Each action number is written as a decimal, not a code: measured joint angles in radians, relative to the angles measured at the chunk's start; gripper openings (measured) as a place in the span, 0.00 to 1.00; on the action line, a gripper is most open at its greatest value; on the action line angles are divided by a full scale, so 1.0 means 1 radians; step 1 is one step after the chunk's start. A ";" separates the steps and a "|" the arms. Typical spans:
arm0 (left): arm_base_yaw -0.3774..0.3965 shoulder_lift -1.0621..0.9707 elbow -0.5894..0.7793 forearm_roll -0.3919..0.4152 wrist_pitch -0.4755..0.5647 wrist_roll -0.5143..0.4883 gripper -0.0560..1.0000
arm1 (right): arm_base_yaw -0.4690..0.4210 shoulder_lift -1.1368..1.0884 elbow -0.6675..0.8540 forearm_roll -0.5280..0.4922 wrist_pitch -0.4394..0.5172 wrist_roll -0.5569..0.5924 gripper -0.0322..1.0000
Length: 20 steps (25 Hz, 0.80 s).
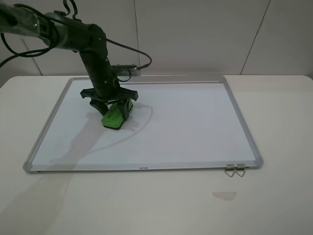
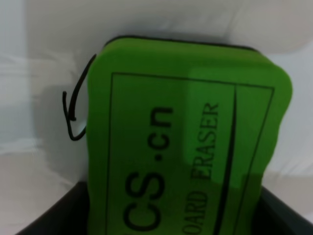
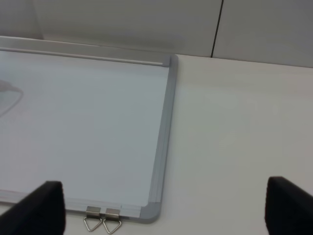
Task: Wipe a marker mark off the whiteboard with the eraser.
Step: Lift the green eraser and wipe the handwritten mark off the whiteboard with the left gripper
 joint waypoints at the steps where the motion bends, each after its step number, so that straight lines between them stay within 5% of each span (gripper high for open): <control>1: 0.000 0.009 -0.004 0.001 0.003 0.000 0.63 | 0.000 0.000 0.000 0.000 0.000 0.000 0.82; 11: -0.001 0.019 -0.016 0.033 0.016 -0.023 0.63 | 0.000 0.000 0.000 0.000 0.000 0.000 0.82; 20: 0.010 0.021 -0.017 0.220 0.077 -0.149 0.63 | 0.000 0.000 0.000 0.000 0.000 0.000 0.82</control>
